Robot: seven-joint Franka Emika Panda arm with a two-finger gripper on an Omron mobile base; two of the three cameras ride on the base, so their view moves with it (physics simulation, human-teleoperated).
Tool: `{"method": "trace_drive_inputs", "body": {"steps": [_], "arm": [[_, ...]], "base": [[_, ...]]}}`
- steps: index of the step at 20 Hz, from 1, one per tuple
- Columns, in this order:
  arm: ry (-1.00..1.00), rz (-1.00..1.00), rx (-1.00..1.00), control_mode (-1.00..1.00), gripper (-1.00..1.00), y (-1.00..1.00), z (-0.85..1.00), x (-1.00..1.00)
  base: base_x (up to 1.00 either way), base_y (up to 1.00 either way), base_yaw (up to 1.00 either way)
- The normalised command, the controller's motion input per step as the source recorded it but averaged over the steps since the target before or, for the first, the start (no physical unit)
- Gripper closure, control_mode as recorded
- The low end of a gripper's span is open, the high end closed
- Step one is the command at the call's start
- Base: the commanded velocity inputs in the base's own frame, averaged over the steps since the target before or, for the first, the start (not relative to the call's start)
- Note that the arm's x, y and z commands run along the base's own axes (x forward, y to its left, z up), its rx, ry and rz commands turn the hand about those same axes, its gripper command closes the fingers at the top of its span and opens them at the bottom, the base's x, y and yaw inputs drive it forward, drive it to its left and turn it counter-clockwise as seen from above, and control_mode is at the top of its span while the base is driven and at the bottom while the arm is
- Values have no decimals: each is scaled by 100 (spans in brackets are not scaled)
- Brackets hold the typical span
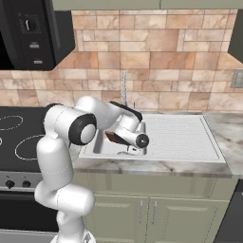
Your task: Move the cutting board and knife to the sink. Then move spray from the cabinet to the counter.
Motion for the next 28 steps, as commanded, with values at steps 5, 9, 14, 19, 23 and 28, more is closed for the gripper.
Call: {"method": "trace_drive_inputs", "body": {"steps": [5, 9, 14, 19, 23, 28], "arm": [[-7, 6, 3, -100, 100, 8, -28, 0], [-11, 10, 0, -100, 100, 11, -29, -5], [-16, 12, 0, -100, 100, 17, -22, -8], [-14, 7, 0, -100, 100, 15, -17, 2], [-8, 0, 0, -100, 100, 7, -20, 15], [-1, 0, -4, -100, 100, 3, -24, 20]], "base": [[0, 0, 0], [0, 0, 0], [0, 0, 0], [0, 0, 0], [0, 0, 0], [0, 0, 0]]}}
